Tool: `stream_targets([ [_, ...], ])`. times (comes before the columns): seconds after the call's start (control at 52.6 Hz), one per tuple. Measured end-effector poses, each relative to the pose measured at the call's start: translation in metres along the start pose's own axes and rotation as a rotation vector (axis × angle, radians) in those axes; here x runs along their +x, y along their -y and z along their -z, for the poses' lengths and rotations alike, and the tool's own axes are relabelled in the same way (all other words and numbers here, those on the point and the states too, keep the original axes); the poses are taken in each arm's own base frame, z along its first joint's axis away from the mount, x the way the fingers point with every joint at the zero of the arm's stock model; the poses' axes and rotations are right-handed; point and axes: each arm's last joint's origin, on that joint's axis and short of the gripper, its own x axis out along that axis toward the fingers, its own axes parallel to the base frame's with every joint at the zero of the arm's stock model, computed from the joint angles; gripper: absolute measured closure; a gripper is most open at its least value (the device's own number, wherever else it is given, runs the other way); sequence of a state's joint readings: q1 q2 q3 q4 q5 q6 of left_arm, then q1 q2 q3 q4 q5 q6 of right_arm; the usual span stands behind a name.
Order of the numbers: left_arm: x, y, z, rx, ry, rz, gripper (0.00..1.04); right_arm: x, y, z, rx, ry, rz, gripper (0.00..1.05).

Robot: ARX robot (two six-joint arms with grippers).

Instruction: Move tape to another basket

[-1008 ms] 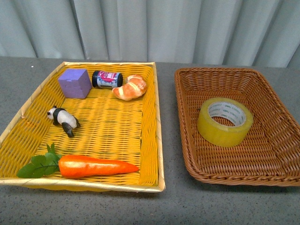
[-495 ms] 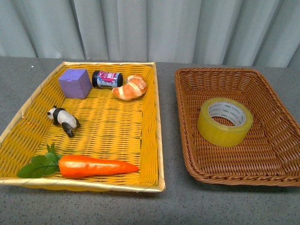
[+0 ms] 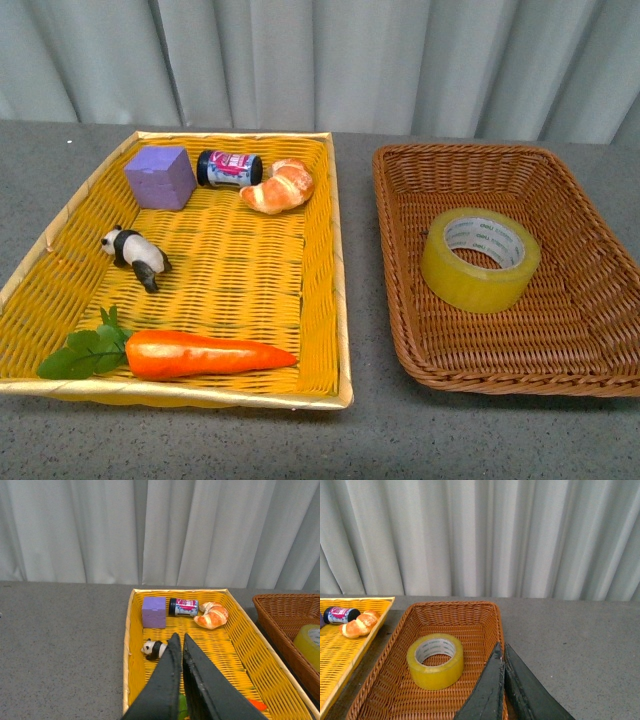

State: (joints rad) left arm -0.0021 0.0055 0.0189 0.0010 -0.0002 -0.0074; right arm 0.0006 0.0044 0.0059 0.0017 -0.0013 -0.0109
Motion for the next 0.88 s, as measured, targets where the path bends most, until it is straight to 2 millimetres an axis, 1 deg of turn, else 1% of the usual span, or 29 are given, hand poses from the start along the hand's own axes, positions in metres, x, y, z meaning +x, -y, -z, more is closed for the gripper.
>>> stream_targets([
  [0.038,0.0000,0.0000,0.0000,0.000,0.000,0.000,0.94,0.0000,0.0000,0.0000,0.000,0.000,0.000,0.99],
  [0.095,0.0000,0.0000,0.0000,0.000,0.000,0.000,0.83,0.0000,0.0000,-0.0001,0.000,0.001,0.000,0.89],
  [0.114,0.0000,0.0000,0.0000,0.000,0.000,0.000,0.79,0.0000,0.0000,-0.0001,0.000,0.001,0.000,0.87],
  [0.133,0.0000,0.0000,0.0000,0.000,0.000,0.000,0.77,0.0000,0.0000,-0.0001,0.000,0.001,0.000,0.83],
  [0.19,0.0000,0.0000,0.0000,0.000,0.000,0.000,0.67,0.0000,0.0000,-0.0001,0.000,0.001,0.000,0.72],
  [0.209,0.0000,0.0000,0.0000,0.000,0.000,0.000,0.63,0.0000,0.0000,-0.0001,0.000,0.001,0.000,0.71],
  [0.228,0.0000,0.0000,0.0000,0.000,0.000,0.000,0.61,0.0000,0.0000,-0.0001,0.000,0.001,0.000,0.67],
  [0.438,0.0000,0.0000,0.0000,0.000,0.000,0.000,0.20,0.0000,0.0000,-0.0001,0.000,0.001,0.000,0.26],
  [0.457,0.0000,0.0000,0.0000,0.000,0.000,0.000,0.16,0.0000,0.0000,-0.0001,0.000,0.001,0.000,0.25],
  [0.476,0.0000,0.0000,0.0000,0.000,0.000,0.000,0.15,0.0000,0.0000,-0.0001,0.000,0.001,0.000,0.21],
  [0.533,0.0000,0.0000,0.0000,0.001,0.000,0.000,0.05,0.0000,0.0000,-0.0001,0.000,0.001,0.000,0.10],
  [0.571,0.0000,0.0000,0.0000,0.002,0.000,0.000,0.05,0.0000,0.0000,-0.0001,0.001,0.001,0.000,0.07],
  [0.609,0.0000,0.0000,0.0000,0.002,0.000,0.000,0.07,0.0000,0.0000,-0.0001,0.001,0.001,0.000,0.08],
  [0.647,0.0000,0.0000,0.0000,0.002,0.000,0.000,0.06,0.0000,0.0000,-0.0001,0.001,0.001,0.000,0.10],
  [0.875,0.0000,0.0000,0.0000,0.002,0.000,0.000,0.06,0.0000,0.0000,-0.0001,0.001,0.001,0.000,0.09],
])
